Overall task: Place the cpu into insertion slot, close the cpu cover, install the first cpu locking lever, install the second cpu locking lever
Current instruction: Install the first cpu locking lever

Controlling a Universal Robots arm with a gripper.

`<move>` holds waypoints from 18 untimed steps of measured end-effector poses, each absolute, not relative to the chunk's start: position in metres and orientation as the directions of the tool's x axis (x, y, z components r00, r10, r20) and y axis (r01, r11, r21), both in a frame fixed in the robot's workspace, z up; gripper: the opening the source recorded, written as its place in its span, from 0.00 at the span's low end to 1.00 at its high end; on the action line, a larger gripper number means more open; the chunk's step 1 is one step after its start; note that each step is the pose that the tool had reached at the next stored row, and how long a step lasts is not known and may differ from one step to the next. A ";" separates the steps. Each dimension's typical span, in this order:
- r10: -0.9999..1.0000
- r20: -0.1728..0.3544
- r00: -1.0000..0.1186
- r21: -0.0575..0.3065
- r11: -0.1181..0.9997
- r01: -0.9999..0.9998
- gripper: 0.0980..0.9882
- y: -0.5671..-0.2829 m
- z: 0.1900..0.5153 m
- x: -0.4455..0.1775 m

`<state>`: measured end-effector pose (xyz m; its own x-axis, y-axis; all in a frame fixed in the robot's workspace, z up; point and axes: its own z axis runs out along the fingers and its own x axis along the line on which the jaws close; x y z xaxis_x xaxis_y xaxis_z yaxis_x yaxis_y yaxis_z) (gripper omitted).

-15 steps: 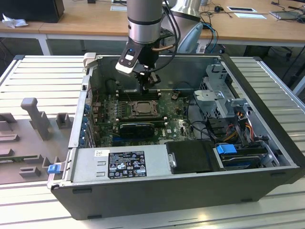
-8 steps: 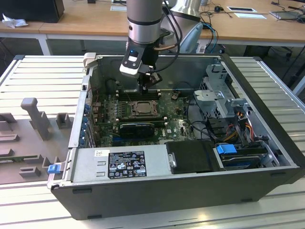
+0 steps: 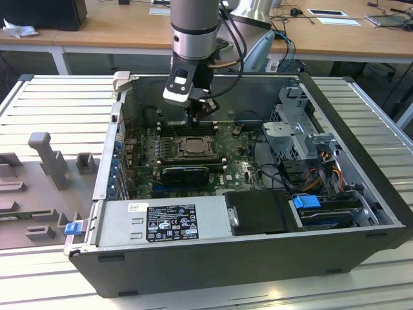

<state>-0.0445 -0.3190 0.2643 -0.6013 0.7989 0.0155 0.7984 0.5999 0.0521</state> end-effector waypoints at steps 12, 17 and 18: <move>0.758 0.016 -0.652 0.052 0.650 0.758 0.01 -0.319 0.264 -0.045; 0.745 0.015 -0.666 0.052 0.665 0.745 0.01 -0.319 0.264 -0.045; 0.741 0.016 -0.671 0.052 0.670 0.741 0.01 -0.319 0.264 -0.045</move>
